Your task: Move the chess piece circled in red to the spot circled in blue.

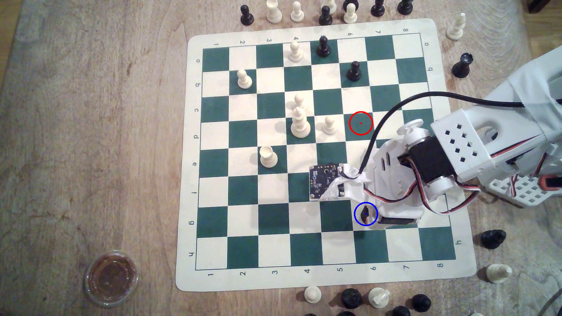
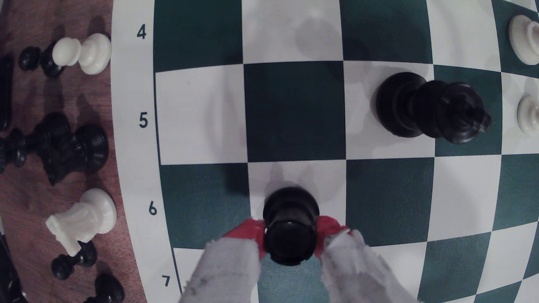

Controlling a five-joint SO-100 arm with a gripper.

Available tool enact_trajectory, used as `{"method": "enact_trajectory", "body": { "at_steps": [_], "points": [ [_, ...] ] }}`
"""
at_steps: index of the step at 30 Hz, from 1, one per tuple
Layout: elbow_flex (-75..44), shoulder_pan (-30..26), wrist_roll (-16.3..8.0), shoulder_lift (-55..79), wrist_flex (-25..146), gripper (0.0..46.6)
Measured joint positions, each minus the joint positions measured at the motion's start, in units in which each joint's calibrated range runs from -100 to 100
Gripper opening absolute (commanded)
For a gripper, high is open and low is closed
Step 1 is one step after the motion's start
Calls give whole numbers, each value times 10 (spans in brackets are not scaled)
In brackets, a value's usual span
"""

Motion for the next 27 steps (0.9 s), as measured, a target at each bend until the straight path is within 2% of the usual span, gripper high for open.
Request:
{"method": "enact_trajectory", "body": {
  "at_steps": [8, 9, 10, 12, 15, 18, 19, 22, 27],
  "points": [
    [0, 1, 0, 5, -10, 19],
    [0, 1, 0, 5, -10, 41],
    [0, 1, 0, 5, -10, 87],
    [0, 1, 2, 5, -10, 135],
    [0, 1, 4, 5, -10, 184],
    [0, 1, 3, 5, -2, 209],
    [0, 1, 3, 5, 11, 232],
    [0, 24, 4, 3, 45, 268],
    [0, 36, 12, -34, 94, 274]
  ]
}}
